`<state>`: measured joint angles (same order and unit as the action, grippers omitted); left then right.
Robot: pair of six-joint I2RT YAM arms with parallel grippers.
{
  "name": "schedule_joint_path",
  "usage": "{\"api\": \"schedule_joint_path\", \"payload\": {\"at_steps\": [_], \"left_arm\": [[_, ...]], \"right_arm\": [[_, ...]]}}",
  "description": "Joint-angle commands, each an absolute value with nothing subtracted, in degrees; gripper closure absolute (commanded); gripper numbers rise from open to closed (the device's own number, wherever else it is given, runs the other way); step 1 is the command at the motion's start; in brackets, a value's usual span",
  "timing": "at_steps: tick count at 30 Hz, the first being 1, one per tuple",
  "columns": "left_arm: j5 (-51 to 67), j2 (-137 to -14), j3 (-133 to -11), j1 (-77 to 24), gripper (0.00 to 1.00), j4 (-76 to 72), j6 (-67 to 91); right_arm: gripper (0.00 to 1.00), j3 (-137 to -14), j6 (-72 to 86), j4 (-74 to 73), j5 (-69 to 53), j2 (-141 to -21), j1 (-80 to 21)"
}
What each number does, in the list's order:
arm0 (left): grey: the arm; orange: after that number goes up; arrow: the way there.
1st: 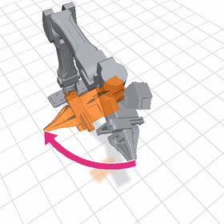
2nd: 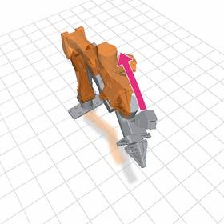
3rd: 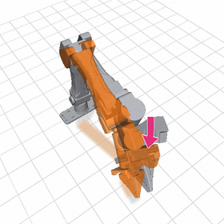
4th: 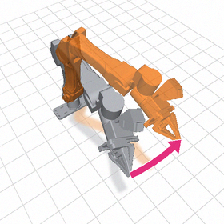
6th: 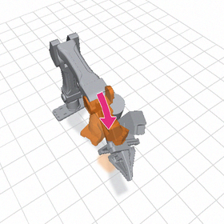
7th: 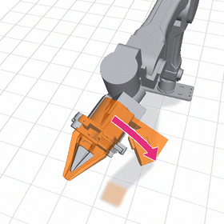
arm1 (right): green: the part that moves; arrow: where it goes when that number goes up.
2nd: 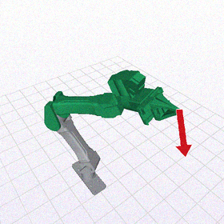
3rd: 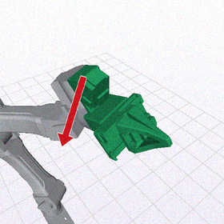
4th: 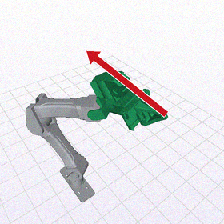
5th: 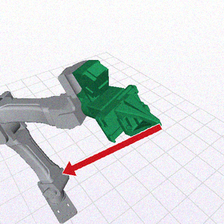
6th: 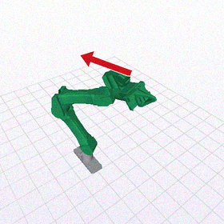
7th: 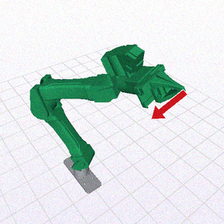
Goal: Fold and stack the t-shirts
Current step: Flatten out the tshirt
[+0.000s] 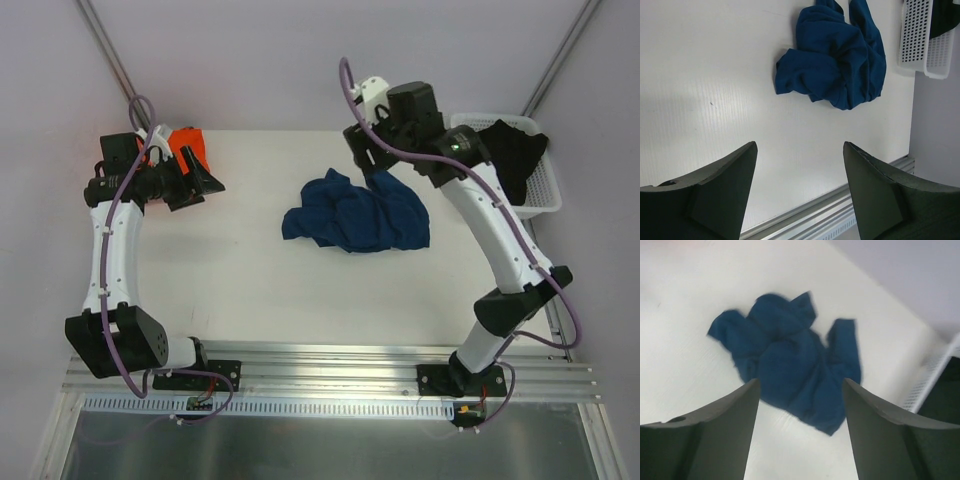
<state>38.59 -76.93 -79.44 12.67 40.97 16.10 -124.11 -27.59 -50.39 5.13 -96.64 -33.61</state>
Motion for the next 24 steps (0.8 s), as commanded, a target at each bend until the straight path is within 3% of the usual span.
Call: {"api": "schedule_joint_path", "payload": {"at_steps": [1,5,13,24], "left_arm": [[39.2,-75.6,-82.2,12.0,0.29,39.5,16.8],[37.2,-73.0,-82.3,12.0,0.28,39.4,16.1],[33.3,-66.4,-79.5,12.9,0.27,39.5,14.5],[34.5,-66.9,-81.1,14.9,0.27,39.6,15.7]], "right_arm": [[0.31,-118.0,-25.1,-55.5,-3.6,-101.7,-36.6],[0.32,-120.6,-22.3,-56.8,-9.3,-109.0,-38.9],[0.37,-130.3,-22.6,-56.6,-9.0,-127.2,-40.5],[0.41,-131.3,-25.4,-55.7,-5.2,-135.1,-41.0]]}}
